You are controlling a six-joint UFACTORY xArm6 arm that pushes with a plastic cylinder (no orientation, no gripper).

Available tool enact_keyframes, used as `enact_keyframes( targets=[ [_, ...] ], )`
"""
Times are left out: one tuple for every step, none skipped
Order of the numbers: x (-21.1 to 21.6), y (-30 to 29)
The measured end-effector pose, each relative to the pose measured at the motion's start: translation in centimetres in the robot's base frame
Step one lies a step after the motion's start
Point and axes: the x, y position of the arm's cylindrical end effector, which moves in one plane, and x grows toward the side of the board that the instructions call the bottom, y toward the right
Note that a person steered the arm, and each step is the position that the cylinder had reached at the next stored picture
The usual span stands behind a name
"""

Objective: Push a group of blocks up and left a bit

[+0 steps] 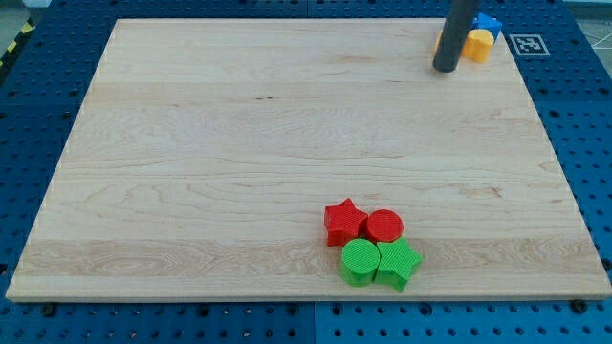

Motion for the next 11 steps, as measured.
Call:
enact_keyframes(
  targets=[
    [0.6,-2.9],
    [0.8,-2.9],
    [4.8,-3.1],
    [12.0,-2.1],
    [18.9,0.8],
    [25.9,3.2],
    [30.7,2.9],
    [30.8,2.0],
    [30.8,-1.0],
    [30.7,-3.9],
    [30.8,-8.0]
  ],
)
